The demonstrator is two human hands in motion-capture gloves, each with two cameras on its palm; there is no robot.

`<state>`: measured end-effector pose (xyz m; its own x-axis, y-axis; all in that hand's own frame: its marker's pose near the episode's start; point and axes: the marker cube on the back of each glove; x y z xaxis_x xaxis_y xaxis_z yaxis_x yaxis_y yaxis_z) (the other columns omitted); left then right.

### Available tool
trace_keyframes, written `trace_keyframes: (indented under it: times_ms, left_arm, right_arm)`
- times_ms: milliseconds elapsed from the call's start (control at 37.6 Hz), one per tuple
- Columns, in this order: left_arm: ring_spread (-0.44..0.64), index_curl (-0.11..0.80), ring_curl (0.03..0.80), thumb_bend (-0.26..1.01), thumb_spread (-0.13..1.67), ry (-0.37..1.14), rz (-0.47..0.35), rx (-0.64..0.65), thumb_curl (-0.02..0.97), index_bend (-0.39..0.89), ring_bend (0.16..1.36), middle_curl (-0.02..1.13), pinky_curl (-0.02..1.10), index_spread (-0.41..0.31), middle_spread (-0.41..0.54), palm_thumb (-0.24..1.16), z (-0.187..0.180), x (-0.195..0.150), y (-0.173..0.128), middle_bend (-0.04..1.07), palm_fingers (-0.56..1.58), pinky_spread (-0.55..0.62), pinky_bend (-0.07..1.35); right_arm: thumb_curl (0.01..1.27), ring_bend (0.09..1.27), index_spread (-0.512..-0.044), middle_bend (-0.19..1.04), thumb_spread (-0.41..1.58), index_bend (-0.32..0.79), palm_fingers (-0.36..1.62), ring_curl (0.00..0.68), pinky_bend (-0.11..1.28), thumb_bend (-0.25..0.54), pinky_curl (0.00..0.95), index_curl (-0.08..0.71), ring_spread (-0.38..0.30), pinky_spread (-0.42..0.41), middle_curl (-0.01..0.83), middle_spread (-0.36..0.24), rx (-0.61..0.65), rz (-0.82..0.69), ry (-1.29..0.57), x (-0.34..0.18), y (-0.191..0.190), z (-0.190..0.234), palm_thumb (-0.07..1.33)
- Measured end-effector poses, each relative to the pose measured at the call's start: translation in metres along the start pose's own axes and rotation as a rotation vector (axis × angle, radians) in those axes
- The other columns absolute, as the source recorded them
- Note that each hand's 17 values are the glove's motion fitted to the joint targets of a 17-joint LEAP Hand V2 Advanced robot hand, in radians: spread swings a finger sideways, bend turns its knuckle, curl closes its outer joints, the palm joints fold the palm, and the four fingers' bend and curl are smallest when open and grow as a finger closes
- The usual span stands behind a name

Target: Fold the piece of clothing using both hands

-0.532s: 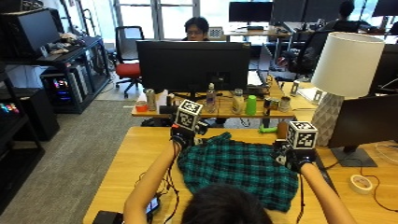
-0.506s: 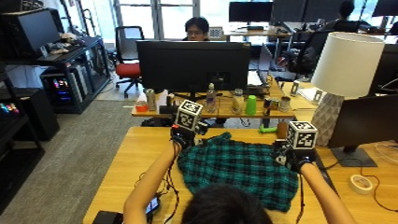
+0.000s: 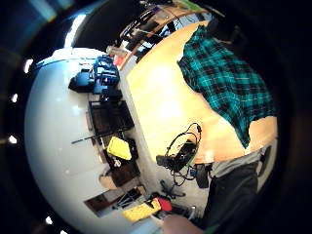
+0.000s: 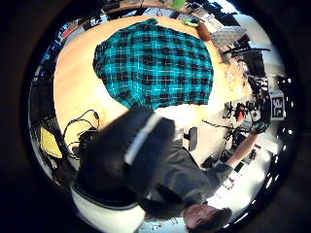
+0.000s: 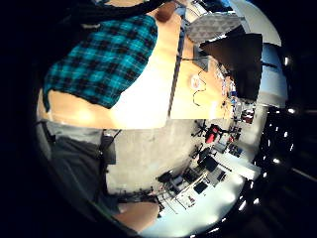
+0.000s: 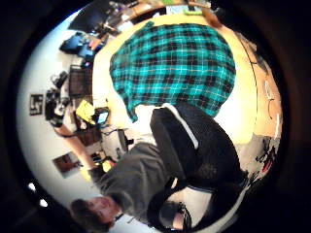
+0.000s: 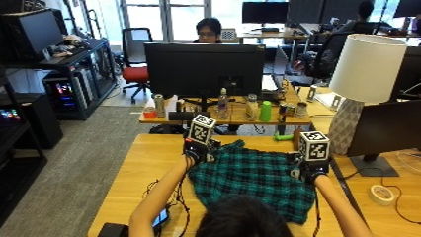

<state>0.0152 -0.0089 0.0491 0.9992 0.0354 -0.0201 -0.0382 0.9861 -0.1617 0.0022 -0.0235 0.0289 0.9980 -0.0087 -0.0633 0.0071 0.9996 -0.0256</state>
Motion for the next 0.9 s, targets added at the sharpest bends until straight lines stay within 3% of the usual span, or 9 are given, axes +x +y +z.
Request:
trace_keyframes:
  times_ms: [106, 239, 346, 452, 692, 825, 905]
  left_arm:
    - [0.12, 0.219, 0.258, 0.0, 0.87, 0.022, 0.007, -0.045, 0.129, 0.19, 0.64, 0.14, 0.26, -0.101, 0.1, 0.04, 0.02, 0.007, -0.007, 0.16, 0.26, 0.21, 0.48]
    - [0.12, 0.244, 0.266, -0.01, 0.93, 0.051, 0.094, -0.142, 0.157, 0.17, 0.64, 0.16, 0.27, -0.102, 0.093, 0.07, 0.059, 0.03, -0.008, 0.15, 0.27, 0.2, 0.49]
    - [0.13, 0.25, 0.268, 0.0, 0.96, 0.153, 0.165, -0.279, 0.178, 0.15, 0.64, 0.16, 0.3, -0.094, 0.106, 0.11, 0.1, 0.05, -0.008, 0.14, 0.33, 0.23, 0.58]
    - [0.17, 0.257, 0.274, 0.0, 0.99, 0.174, 0.206, -0.324, 0.197, 0.14, 0.64, 0.17, 0.32, -0.08, 0.13, 0.15, 0.127, 0.065, -0.001, 0.13, 0.35, 0.24, 0.64]
    - [0.19, 0.268, 0.291, -0.02, 0.99, 0.123, 0.191, -0.387, 0.228, 0.13, 0.66, 0.18, 0.35, -0.053, 0.16, 0.19, 0.217, 0.096, 0.003, 0.14, 0.35, 0.25, 0.71]
    - [0.21, 0.257, 0.3, -0.03, 0.96, 0.061, 0.118, -0.478, 0.238, 0.1, 0.67, 0.19, 0.37, -0.02, 0.179, 0.17, 0.221, 0.105, 0.041, 0.13, 0.28, 0.24, 0.76]
    - [0.25, 0.249, 0.306, -0.04, 0.94, 0.029, 0.155, -0.439, 0.245, 0.1, 0.68, 0.19, 0.38, -0.004, 0.194, 0.16, 0.245, 0.106, 0.015, 0.14, 0.23, 0.25, 0.8]
  right_arm:
    - [0.15, 0.44, -0.308, 0.2, 1.15, 0.12, 0.47, 0.249, 0.45, 0.129, 0.269, 0.189, 0.039, 0.187, 0.247, 0.0, -0.033, -0.001, 0.003, 0.0, -0.006, 0.02, 0.38]
    - [0.17, 0.46, -0.317, 0.22, 1.18, 0.12, 0.51, 0.27, 0.45, 0.135, 0.285, 0.195, 0.021, 0.17, 0.277, -0.004, -0.072, -0.023, 0.006, -0.001, -0.013, 0.052, 0.44]
    - [0.2, 0.49, -0.309, 0.22, 1.17, 0.1, 0.56, 0.291, 0.46, 0.159, 0.296, 0.195, 0.003, 0.156, 0.296, -0.009, -0.075, -0.058, 0.025, -0.002, -0.02, 0.083, 0.54]
    - [0.22, 0.51, -0.301, 0.22, 1.16, 0.1, 0.59, 0.308, 0.48, 0.161, 0.31, 0.197, -0.018, 0.142, 0.311, -0.014, -0.135, -0.068, 0.019, -0.003, -0.022, 0.11, 0.6]
    - [0.27, 0.55, -0.288, 0.21, 1.12, 0.09, 0.63, 0.344, 0.51, 0.143, 0.335, 0.195, -0.052, 0.102, 0.342, -0.029, -0.296, -0.075, -0.015, 0.005, -0.033, 0.186, 0.7]
    - [0.29, 0.55, -0.281, 0.22, 1.1, 0.07, 0.62, 0.353, 0.53, 0.124, 0.346, 0.187, -0.062, 0.091, 0.357, -0.031, -0.33, -0.036, -0.026, 0.008, -0.036, 0.211, 0.74]
    - [0.3, 0.57, -0.278, 0.19, 1.09, 0.04, 0.59, 0.366, 0.58, 0.114, 0.362, 0.173, -0.066, 0.087, 0.359, -0.032, -0.344, -0.03, -0.032, 0.006, -0.036, 0.222, 0.77]
